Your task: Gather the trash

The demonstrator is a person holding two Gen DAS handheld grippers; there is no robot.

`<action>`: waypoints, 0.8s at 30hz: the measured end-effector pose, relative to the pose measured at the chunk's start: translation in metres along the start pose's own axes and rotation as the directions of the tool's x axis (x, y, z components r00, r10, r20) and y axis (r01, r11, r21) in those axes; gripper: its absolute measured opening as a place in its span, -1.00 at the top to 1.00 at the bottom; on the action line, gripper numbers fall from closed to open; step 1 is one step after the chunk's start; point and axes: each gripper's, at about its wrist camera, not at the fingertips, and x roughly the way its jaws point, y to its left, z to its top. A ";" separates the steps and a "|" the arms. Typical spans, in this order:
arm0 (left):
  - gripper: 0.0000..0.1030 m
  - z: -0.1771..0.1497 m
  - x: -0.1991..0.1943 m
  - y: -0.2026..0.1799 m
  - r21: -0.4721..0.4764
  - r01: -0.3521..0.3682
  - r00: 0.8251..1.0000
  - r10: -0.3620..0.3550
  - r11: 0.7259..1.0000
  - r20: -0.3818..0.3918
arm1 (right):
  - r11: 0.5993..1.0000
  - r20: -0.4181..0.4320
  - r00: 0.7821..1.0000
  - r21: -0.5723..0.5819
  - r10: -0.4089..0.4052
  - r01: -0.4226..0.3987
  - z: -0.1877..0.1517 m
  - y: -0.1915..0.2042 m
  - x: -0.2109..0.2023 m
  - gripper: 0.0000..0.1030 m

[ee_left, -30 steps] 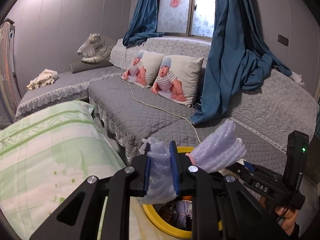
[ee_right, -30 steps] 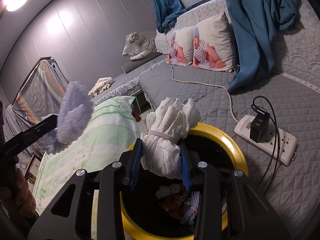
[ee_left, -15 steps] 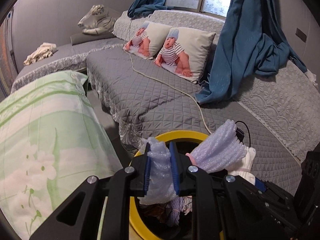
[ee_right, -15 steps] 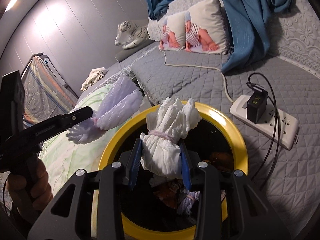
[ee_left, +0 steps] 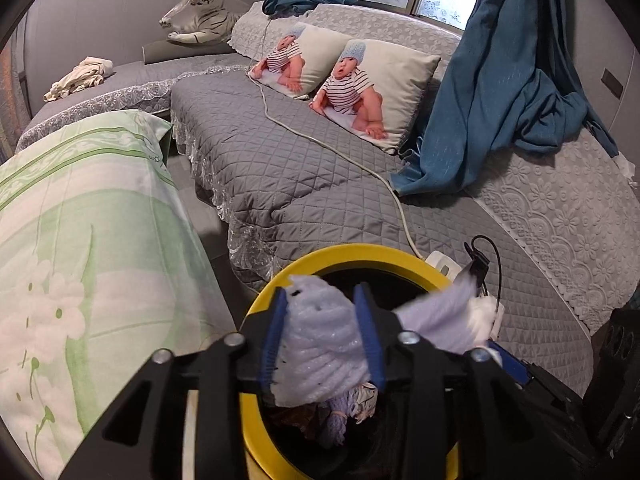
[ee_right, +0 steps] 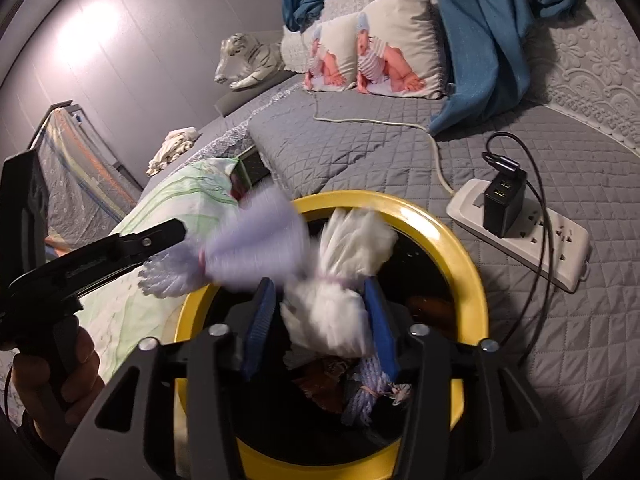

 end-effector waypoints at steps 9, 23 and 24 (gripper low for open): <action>-0.44 0.004 -0.031 0.032 -0.099 0.006 0.997 0.001 0.995 0.079 | 0.998 0.078 0.995 0.014 -0.064 0.063 0.008 -0.001 -0.028 -0.33; -0.84 -0.020 -0.162 0.109 -0.174 -0.073 0.933 0.129 0.982 0.337 | 0.941 0.211 0.927 -0.074 -0.309 0.331 0.015 0.057 -0.030 -0.83; -0.84 -0.023 -0.173 0.115 -0.171 -0.078 0.926 0.135 0.982 0.352 | 0.935 0.218 0.923 -0.088 -0.317 0.343 0.013 0.064 -0.029 -0.83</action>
